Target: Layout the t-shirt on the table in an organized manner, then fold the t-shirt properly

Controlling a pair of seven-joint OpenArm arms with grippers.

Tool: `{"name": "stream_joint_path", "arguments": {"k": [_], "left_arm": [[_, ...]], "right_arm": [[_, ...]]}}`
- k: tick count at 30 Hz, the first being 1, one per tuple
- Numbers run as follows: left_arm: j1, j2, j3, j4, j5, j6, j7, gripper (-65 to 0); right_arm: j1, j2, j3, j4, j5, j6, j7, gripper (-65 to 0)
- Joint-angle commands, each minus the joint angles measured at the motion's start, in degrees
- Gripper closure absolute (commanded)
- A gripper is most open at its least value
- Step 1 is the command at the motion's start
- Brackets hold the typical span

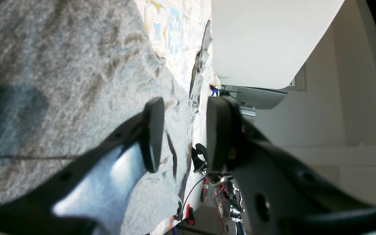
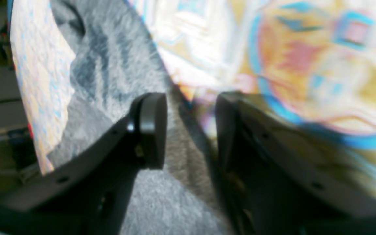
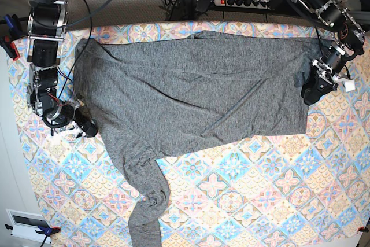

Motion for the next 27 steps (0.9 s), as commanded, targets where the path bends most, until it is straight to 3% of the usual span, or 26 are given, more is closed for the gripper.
{"name": "stream_joint_path", "arguments": {"k": [1, 15, 22, 27], "left_arm": [[-0.5, -1.0, -1.2, 1.1, -1.6, -0.2, 0.0, -21.2], [-0.9, -1.4, -3.2, 1.1, -1.6, 0.0, 0.0, -21.0], [-1.0, -1.4, -3.2, 1.1, -1.6, 0.0, 0.0, -21.0], [-1.0, -1.4, -3.1, 1.1, -1.6, 0.1, 0.0, -21.0]], "right_arm": [[1.3, 0.9, -0.5, 0.7, 0.3, 0.4, -0.3, -23.8], [1.2, 0.7, -1.4, 0.7, 0.3, 0.4, -0.7, -23.8], [1.0, 0.7, -7.3, 1.0, 0.3, 0.4, -0.6, -23.8], [0.9, -2.0, -9.3, 1.0, 0.3, 0.4, -0.6, -23.6]]}}
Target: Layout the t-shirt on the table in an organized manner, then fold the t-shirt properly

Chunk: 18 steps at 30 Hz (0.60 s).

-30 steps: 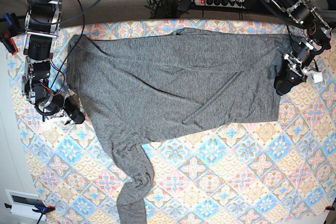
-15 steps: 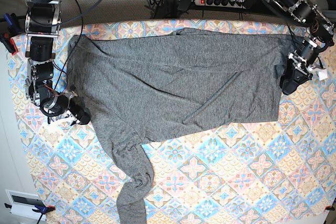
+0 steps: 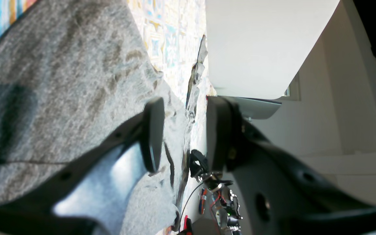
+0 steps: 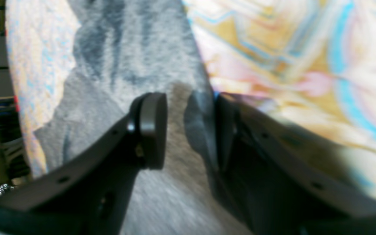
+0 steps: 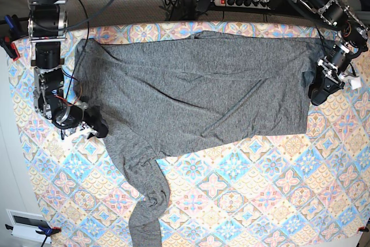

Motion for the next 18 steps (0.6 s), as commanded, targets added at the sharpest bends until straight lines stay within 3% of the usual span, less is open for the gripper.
{"name": "stream_joint_path", "arguments": {"k": [1, 8, 12, 18], "left_arm": [[-0.6, -1.2, 0.0, 1.1, -1.6, -0.1, 0.1, -21.0], [-2.9, -0.7, 0.2, 1.1, -1.6, 0.0, 0.1, -21.0], [-6.4, -0.8, 0.2, 1.1, 0.7, 0.0, 0.1, -21.0], [-12.8, 0.1, 0.1, 0.8, 11.7, 0.0, 0.1, -21.0]], "right_arm": [[0.5, -0.3, -0.7, 0.2, -0.8, -0.4, -3.0, -23.1], [0.5, -0.4, -3.6, 0.2, -0.8, -0.4, -1.4, -1.6], [0.5, -0.4, -5.1, 0.2, -0.8, -0.4, -0.5, -0.4], [0.5, -0.4, -5.0, 0.2, -0.8, -0.4, -0.5, -0.2]]}}
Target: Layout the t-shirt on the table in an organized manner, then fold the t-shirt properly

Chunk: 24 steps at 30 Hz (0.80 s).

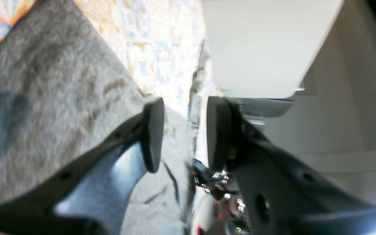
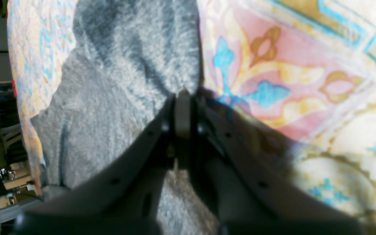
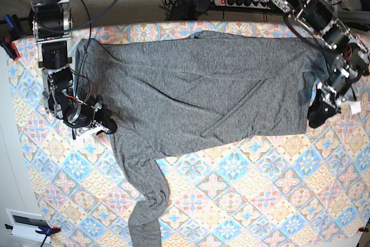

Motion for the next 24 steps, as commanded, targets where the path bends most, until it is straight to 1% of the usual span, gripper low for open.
{"name": "stream_joint_path", "arguments": {"k": [1, 2, 6, 7, 10, 12, 17, 19, 21, 22, 24], "left_arm": [[-2.5, -0.3, -0.3, 0.9, 0.6, -0.2, -0.2, -21.0], [-3.7, -0.2, -0.1, 0.9, 2.6, -0.1, -0.2, -21.0], [-7.5, 0.2, 1.2, 0.5, 12.7, -0.1, -3.9, -21.0], [-8.1, 0.2, 2.0, -0.6, 15.1, -0.1, -5.3, -21.0], [-8.4, -0.3, 2.6, -4.6, 19.5, -0.1, -10.4, -21.0], [-8.4, -0.5, 2.5, -8.0, 21.7, 0.0, -13.0, -21.0], [-8.0, -4.0, 2.4, -19.1, 25.2, 0.0, -19.3, -21.0], [-6.9, -5.1, 2.5, -20.5, 25.6, 0.0, -20.3, -21.0], [-6.5, -5.5, 2.6, -20.5, 25.8, 0.1, -20.2, -21.0], [-6.3, -6.4, 2.8, -20.4, 26.0, 0.5, -20.0, -21.0], [-6.5, -8.5, 4.5, -20.4, 26.0, 3.5, -18.7, -21.0]], "right_arm": [[0.5, 0.1, -0.2, 0.3, -1.6, -0.5, -2.1, -0.2], [0.5, 0.1, -0.2, 0.3, -1.6, -0.5, -2.1, -0.2], [0.5, 0.1, -0.2, 0.3, -1.6, -0.5, -2.1, -0.3], [0.5, 0.1, -0.1, 0.3, -1.6, -0.5, -2.1, -0.3], [0.5, 0.1, 0.1, 0.3, -1.6, -0.5, -2.1, -0.2], [0.5, 0.1, 0.1, 0.3, -1.6, -0.5, -2.1, -0.2], [0.5, 0.1, 0.1, 0.3, -1.6, -0.5, -2.1, -0.2], [0.5, 0.1, 0.1, 0.3, -1.6, -0.5, -2.1, -0.2], [0.5, 0.1, 0.1, 0.3, -1.6, -0.5, -2.1, -0.2], [0.5, 0.1, 0.1, 0.3, -1.6, -0.5, -2.1, -0.2], [0.5, 0.1, 0.1, 0.3, -1.6, -0.5, -2.1, -0.2]]}}
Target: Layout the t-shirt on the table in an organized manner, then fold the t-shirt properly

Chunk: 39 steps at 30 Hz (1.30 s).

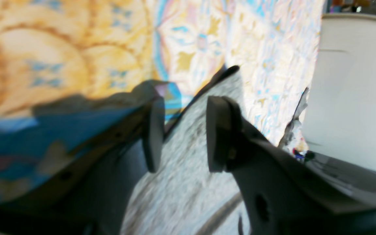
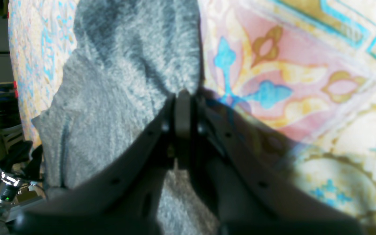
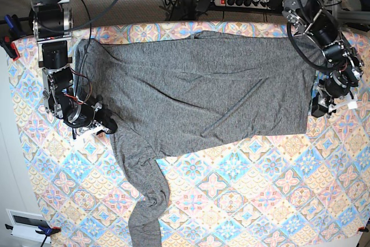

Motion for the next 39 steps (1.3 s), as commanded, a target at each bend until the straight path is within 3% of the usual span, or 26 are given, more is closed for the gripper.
{"name": "stream_joint_path", "arguments": {"k": [1, 8, 11, 20, 26, 29, 34, 39], "left_arm": [[-1.3, -2.6, 1.0, 0.8, 0.8, 2.0, 0.3, -21.0], [-3.4, -5.9, 2.5, 0.8, 0.9, 9.5, 5.4, -21.0], [-5.6, -7.2, 9.8, 0.9, 0.8, 11.6, 4.9, -21.0], [-11.9, -7.7, 25.9, 0.9, 0.8, 12.3, 4.7, -21.0], [-12.3, -7.7, 34.4, 0.6, 2.0, 13.6, -1.0, -21.1], [-11.0, -7.7, 34.5, 0.6, 4.0, 15.8, -2.1, -21.2], [-8.8, -8.0, 34.3, 0.6, 4.6, 15.8, -3.7, -21.2], [-6.4, -8.0, 29.5, 0.6, 4.7, 15.7, -3.7, -21.2]], "right_arm": [[0.6, 0.2, -0.1, 0.2, -1.5, -0.5, -2.2, -0.2], [0.6, 0.2, -0.3, 0.2, -1.5, -0.5, -2.2, -0.2], [0.6, 0.2, -0.3, 0.2, -1.5, -0.5, -2.2, -0.2], [0.6, 0.2, -0.3, 0.2, -1.5, -0.5, -2.2, -0.2], [0.6, 0.2, -0.2, 0.2, -1.5, -0.5, -2.2, -0.2], [0.6, 0.2, -0.1, 0.2, -1.5, -0.5, -2.2, -0.2], [0.6, 0.2, -0.1, 0.2, -1.5, -0.5, -2.2, -0.2], [0.6, 0.2, -0.1, 0.2, -1.5, -0.5, -2.2, -0.2]]}}
